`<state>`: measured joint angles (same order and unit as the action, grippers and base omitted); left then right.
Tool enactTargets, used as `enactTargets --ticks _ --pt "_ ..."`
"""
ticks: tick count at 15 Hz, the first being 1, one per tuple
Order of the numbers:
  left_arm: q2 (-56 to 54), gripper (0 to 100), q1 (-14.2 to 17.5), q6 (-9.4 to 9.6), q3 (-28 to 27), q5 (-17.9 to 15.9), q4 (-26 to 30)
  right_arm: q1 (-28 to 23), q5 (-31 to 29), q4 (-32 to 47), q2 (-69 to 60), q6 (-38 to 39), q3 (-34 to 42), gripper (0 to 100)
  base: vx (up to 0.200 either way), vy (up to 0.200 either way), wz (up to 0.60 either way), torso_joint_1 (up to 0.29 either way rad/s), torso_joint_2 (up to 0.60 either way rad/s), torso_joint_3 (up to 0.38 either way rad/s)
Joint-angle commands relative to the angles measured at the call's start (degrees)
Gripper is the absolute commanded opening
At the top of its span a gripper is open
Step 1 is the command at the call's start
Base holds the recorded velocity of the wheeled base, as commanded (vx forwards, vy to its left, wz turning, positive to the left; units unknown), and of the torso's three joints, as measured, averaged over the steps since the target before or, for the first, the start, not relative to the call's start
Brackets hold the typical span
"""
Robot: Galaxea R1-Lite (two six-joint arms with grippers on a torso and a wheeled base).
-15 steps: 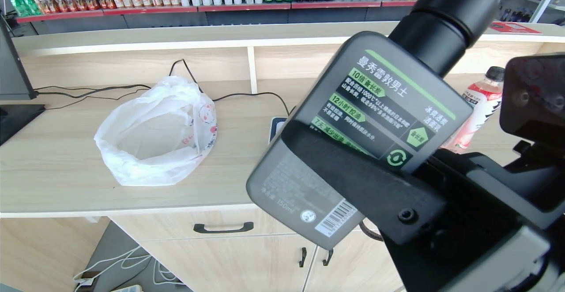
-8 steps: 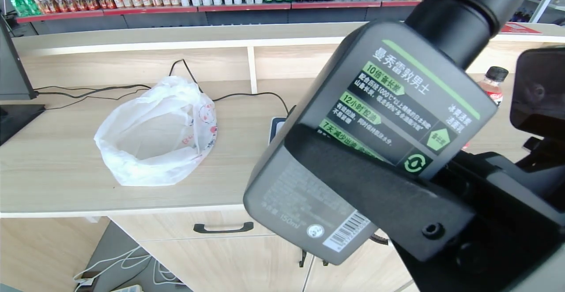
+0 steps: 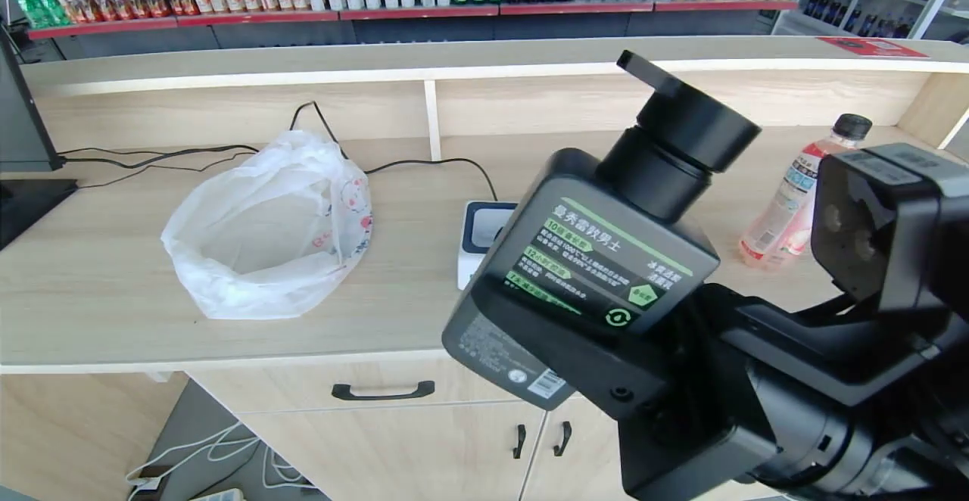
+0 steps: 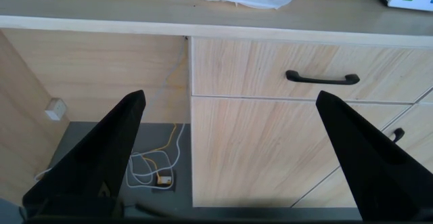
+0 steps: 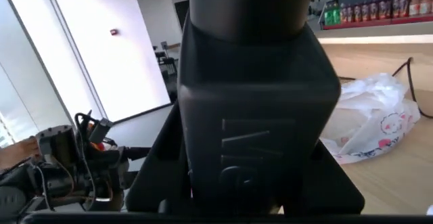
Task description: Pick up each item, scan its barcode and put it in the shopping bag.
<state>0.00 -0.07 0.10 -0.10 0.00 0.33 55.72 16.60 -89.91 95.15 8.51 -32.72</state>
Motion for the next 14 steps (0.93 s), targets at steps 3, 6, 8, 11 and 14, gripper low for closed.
enactTargets --ticks 3,6,8,11,14 --pt "0.0 100 0.0 -0.01 0.0 0.0 0.0 -0.7 -6.7 -0.1 2.9 -5.0 1.0 0 0.000 0.000 0.00 0.000 0.00 0.000" --pt "0.0 100 0.0 -0.01 0.0 0.0 0.0 -2.0 -8.3 -0.1 4.7 -10.3 1.6 0 0.000 0.000 0.00 0.000 0.00 0.000" --pt "0.0 100 0.0 -0.01 0.0 0.0 0.0 -4.1 -9.2 -0.1 7.2 -15.4 -0.2 0 0.000 0.000 0.00 0.000 0.00 0.000" --pt "0.0 100 0.0 -0.01 0.0 0.0 0.0 -5.4 -9.3 -0.1 11.9 -18.8 -3.7 0 0.000 0.000 0.00 0.000 0.00 0.000" --pt "0.0 100 0.0 -0.01 0.0 0.0 0.0 -9.0 -8.9 -0.1 17.1 -20.8 -11.0 0 0.000 0.000 0.00 0.000 0.00 0.000"
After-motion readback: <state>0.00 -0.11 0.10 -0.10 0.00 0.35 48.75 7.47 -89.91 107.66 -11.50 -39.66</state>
